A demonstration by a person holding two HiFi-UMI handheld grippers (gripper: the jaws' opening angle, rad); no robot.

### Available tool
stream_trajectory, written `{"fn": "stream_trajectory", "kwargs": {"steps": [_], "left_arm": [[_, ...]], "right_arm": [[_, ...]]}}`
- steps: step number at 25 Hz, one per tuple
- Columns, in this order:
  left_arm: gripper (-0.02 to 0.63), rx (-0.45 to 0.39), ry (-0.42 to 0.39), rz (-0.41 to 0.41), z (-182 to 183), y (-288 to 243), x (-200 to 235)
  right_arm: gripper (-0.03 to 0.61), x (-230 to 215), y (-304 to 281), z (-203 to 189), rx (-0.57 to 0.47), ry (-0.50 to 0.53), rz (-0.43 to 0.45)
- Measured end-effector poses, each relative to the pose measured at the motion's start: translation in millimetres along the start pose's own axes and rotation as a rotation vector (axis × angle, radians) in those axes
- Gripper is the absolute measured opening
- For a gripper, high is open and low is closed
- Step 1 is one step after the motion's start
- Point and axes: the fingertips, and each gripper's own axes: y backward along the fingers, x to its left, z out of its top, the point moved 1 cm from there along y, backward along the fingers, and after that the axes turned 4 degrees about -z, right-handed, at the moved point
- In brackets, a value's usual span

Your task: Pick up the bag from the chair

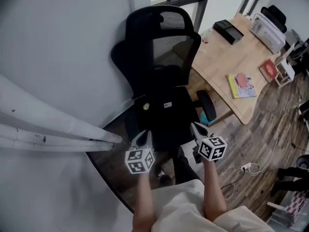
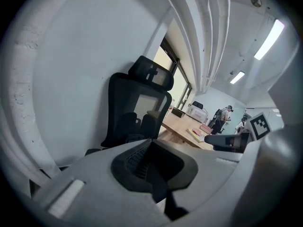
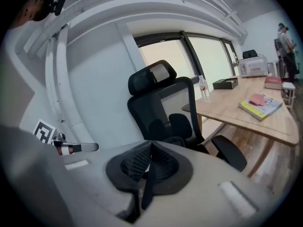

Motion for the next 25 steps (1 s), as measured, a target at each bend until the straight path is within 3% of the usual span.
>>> {"fn": "stream_trajectory", "kwargs": {"steps": [7, 13, 20, 25], "left_arm": [[0.006, 0.080, -0.011, 0.047, 19.9, -84.2, 34.6], [0.006, 0.089, -0.012, 0.062, 52.5, -170.3, 53.7], [0.006, 0.142, -0.057, -0.016, 25.9, -276.2, 87.5], [0.006, 0.188, -0.082, -0.023, -23.5, -315.0, 108.3]], "right_arm": [[0.000, -37.7, -105.3, 22.4, 0.062, -0.090, 0.059], [0.000, -72.7, -199.8, 47.4, 0.162, -0.001, 0.107], [0.000, -114.9, -296.5, 23.7, 0.225, 0.013, 0.096], [0.000, -142.6, -342.3, -14.1, 0.268, 0.055, 0.143]]}}
